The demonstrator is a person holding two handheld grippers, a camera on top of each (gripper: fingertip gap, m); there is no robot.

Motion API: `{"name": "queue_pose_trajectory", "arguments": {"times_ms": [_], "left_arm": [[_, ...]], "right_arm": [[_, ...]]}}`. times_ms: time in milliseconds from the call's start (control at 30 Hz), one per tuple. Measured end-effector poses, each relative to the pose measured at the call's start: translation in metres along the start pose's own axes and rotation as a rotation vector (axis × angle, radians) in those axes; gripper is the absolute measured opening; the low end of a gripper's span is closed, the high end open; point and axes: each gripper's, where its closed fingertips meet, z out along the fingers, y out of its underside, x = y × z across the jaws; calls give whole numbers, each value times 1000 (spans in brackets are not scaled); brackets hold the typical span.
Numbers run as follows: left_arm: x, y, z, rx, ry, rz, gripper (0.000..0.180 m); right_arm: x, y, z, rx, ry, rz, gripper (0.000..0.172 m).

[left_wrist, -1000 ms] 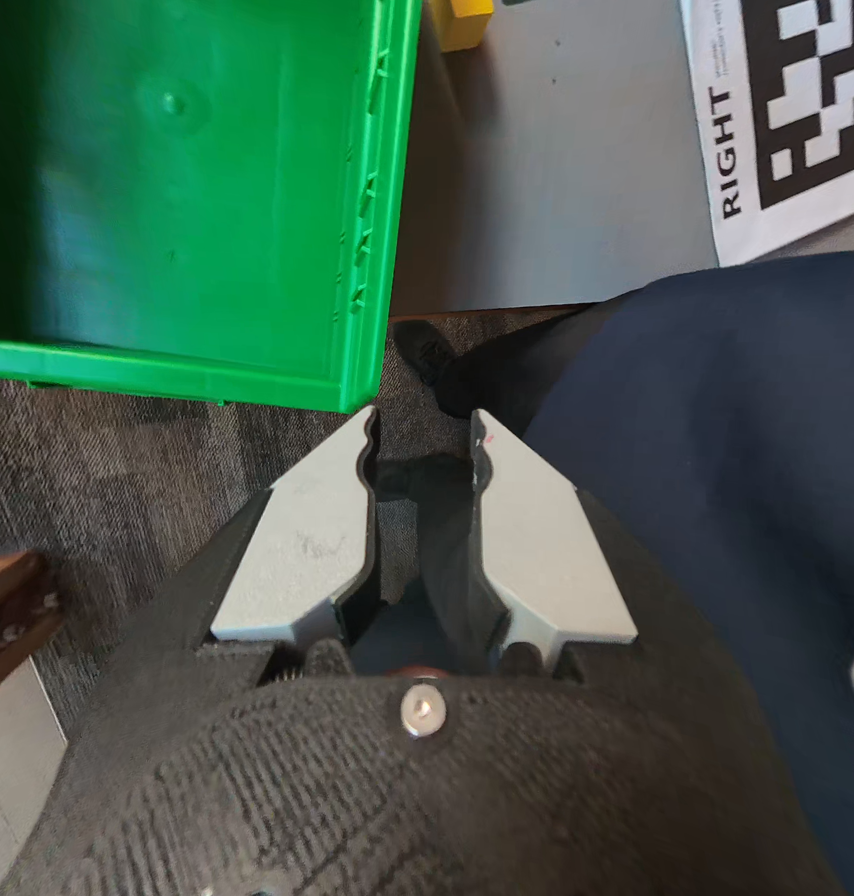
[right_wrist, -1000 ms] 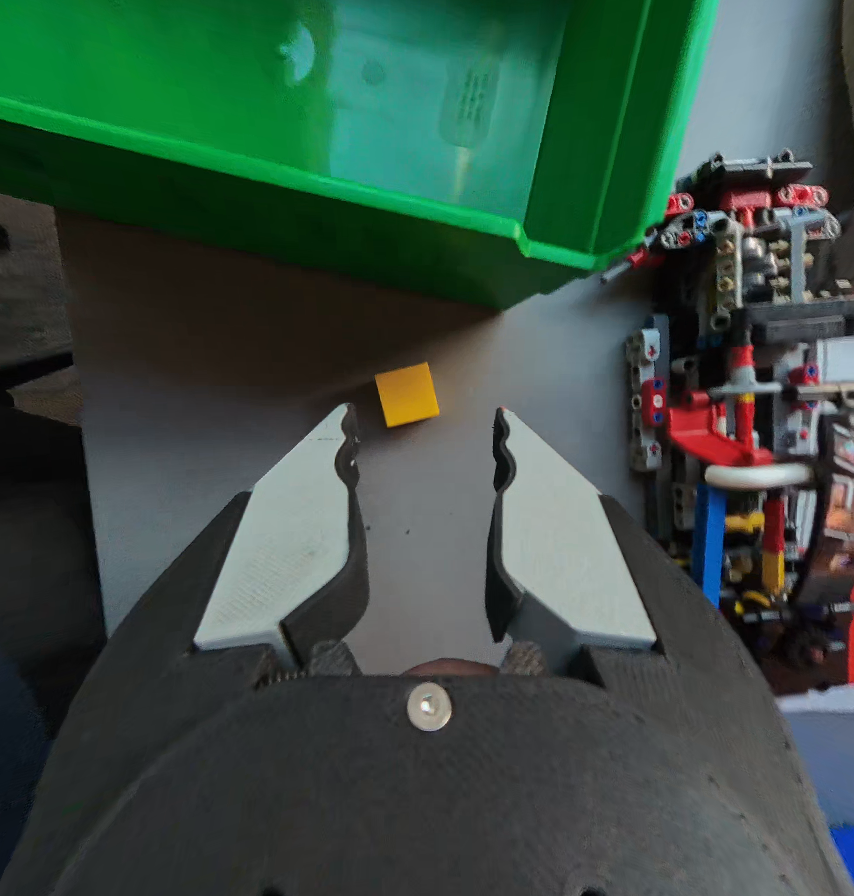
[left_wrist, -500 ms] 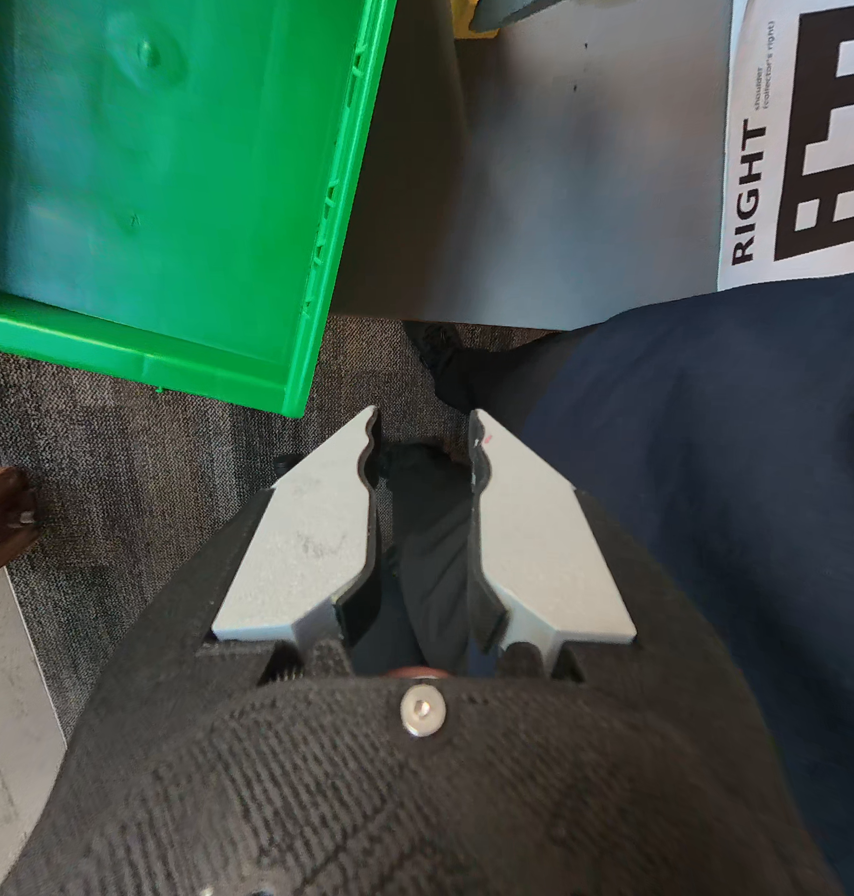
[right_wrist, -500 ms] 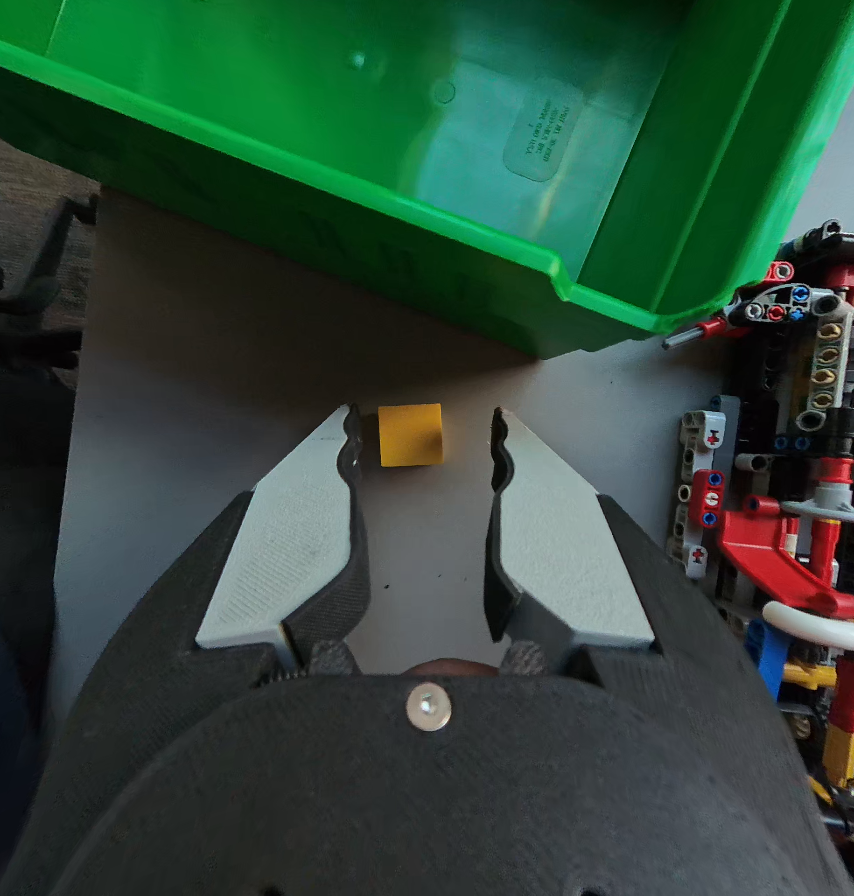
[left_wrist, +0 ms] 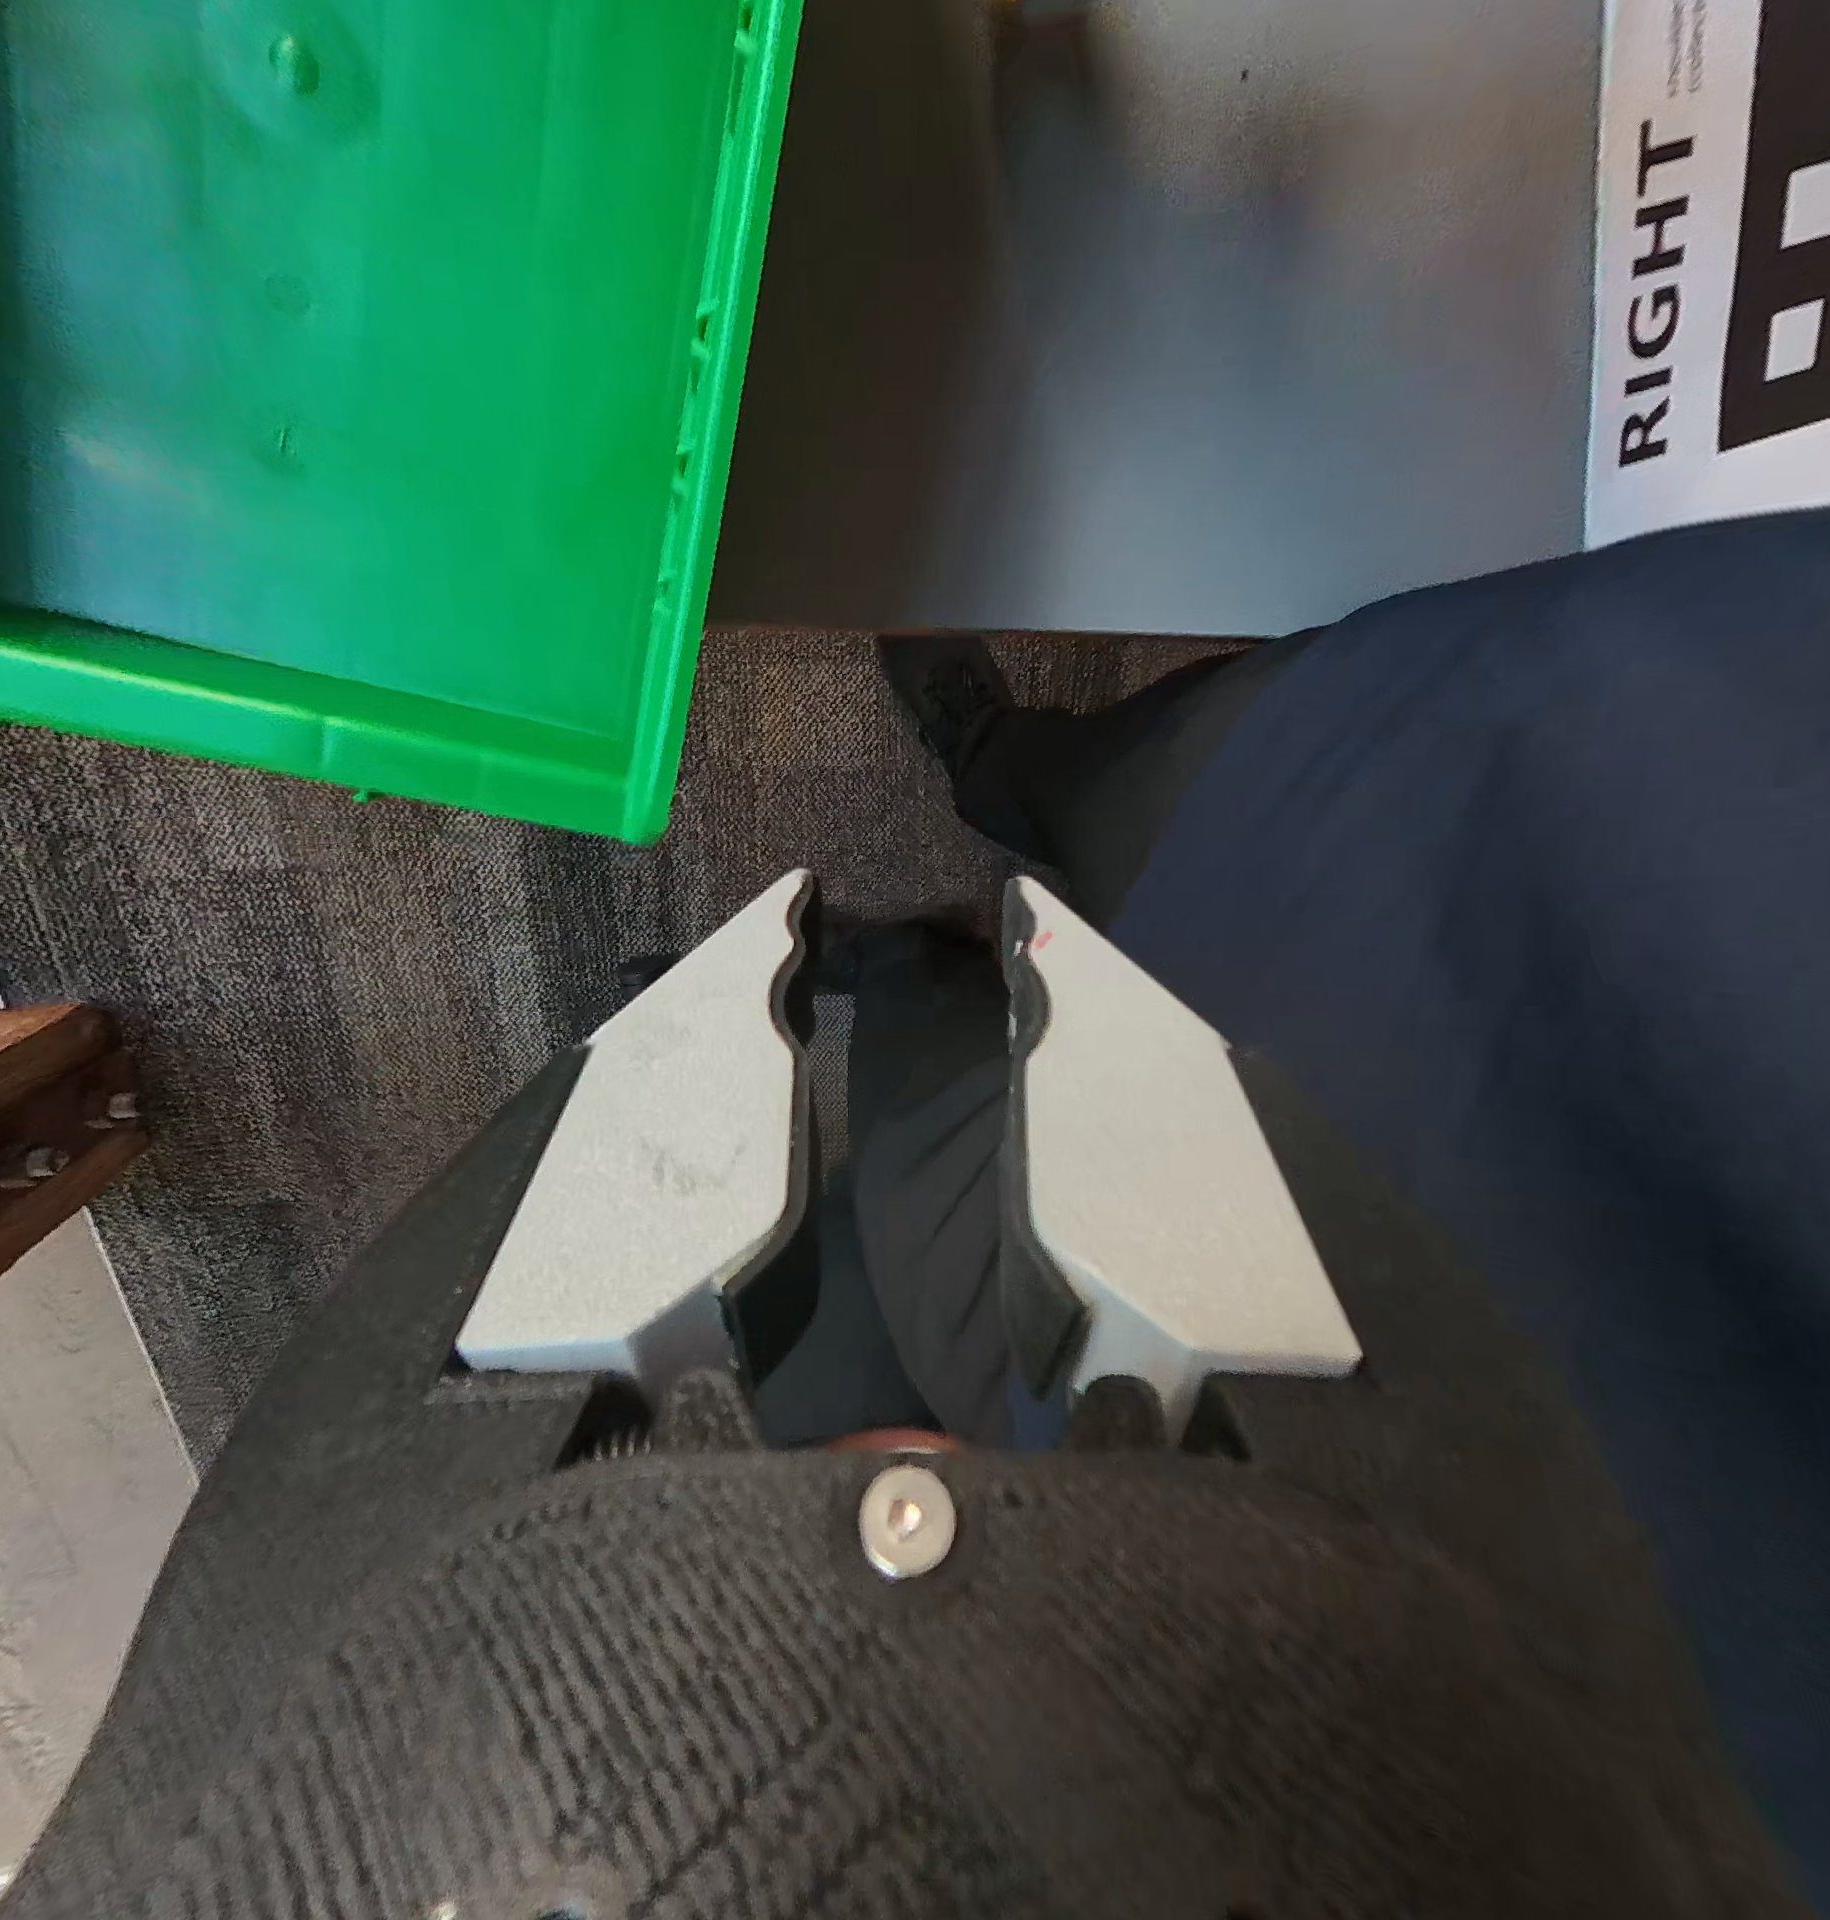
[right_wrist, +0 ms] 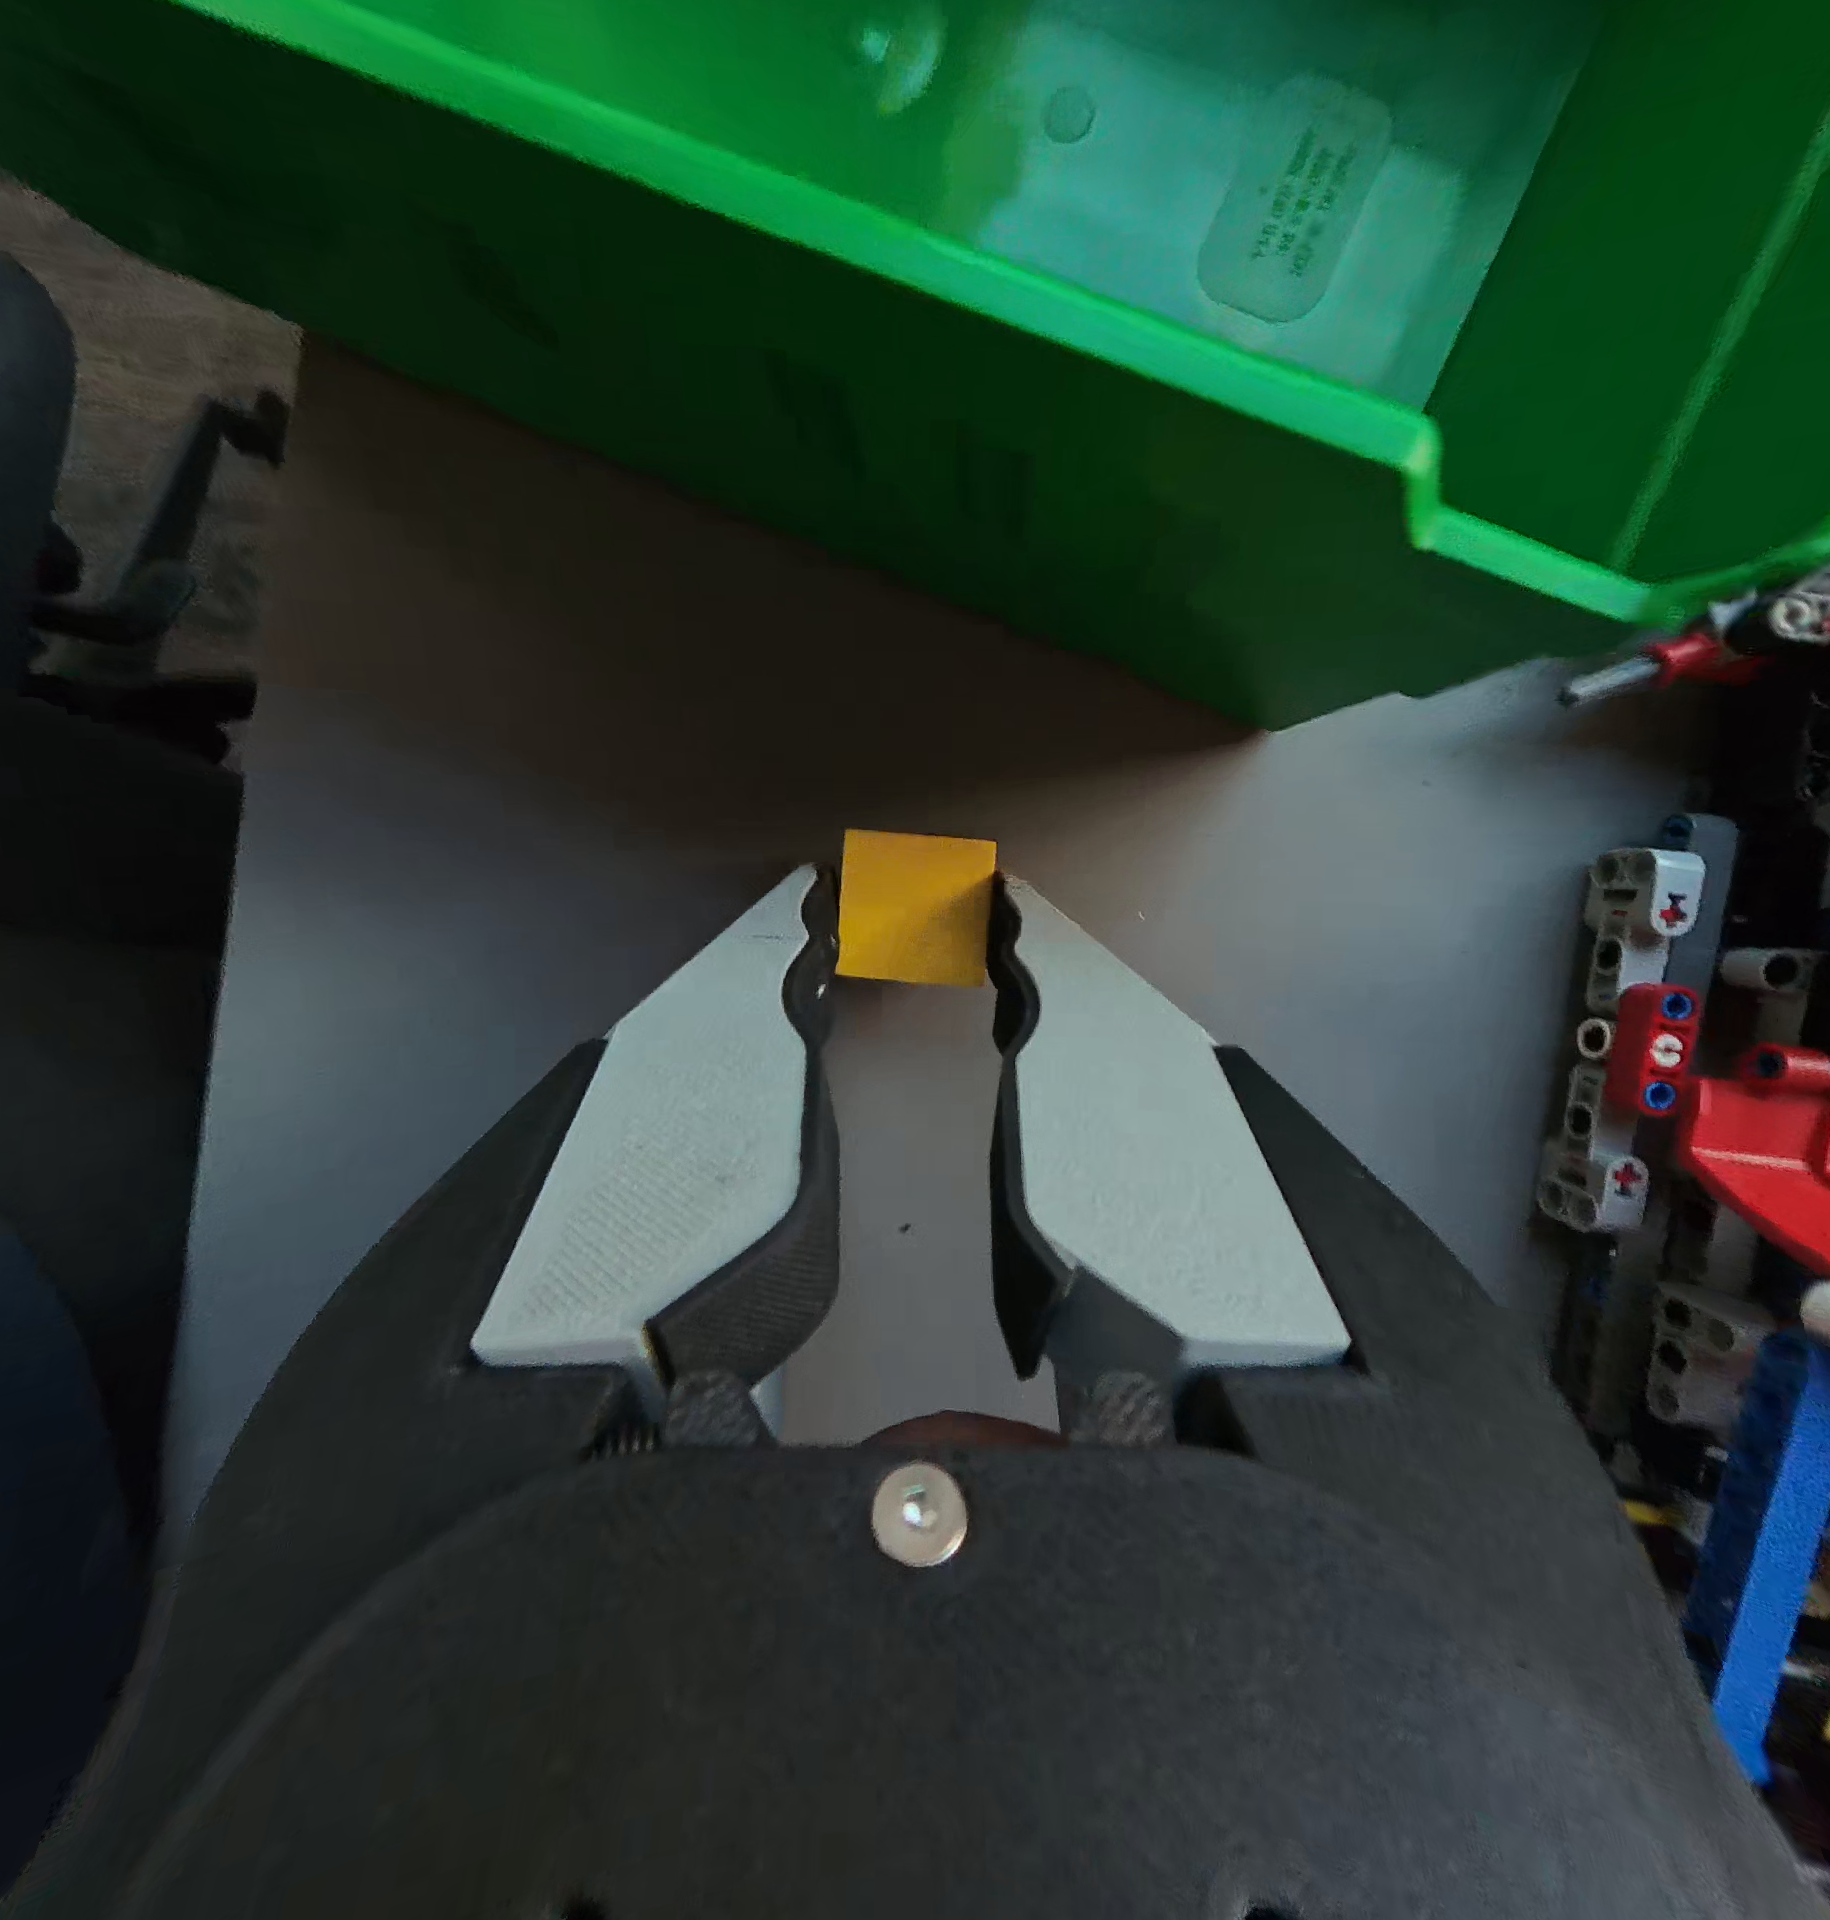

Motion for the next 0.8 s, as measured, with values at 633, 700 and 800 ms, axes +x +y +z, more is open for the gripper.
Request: {"name": "queue_pose_trajectory", "arguments": {"times_ms": [633, 700, 800], "left_arm": [[-128, 162, -24, 235, 96, -192, 34], [-149, 186, -23, 264, 86, -244, 34], [-175, 217, -28, 321, 87, -386, 34]], "right_arm": [[-74, -210, -175, 402, 80, 225, 26], [-96, -266, -171, 446, 42, 187, 26], [-137, -340, -152, 451, -71, 78, 27]]}}
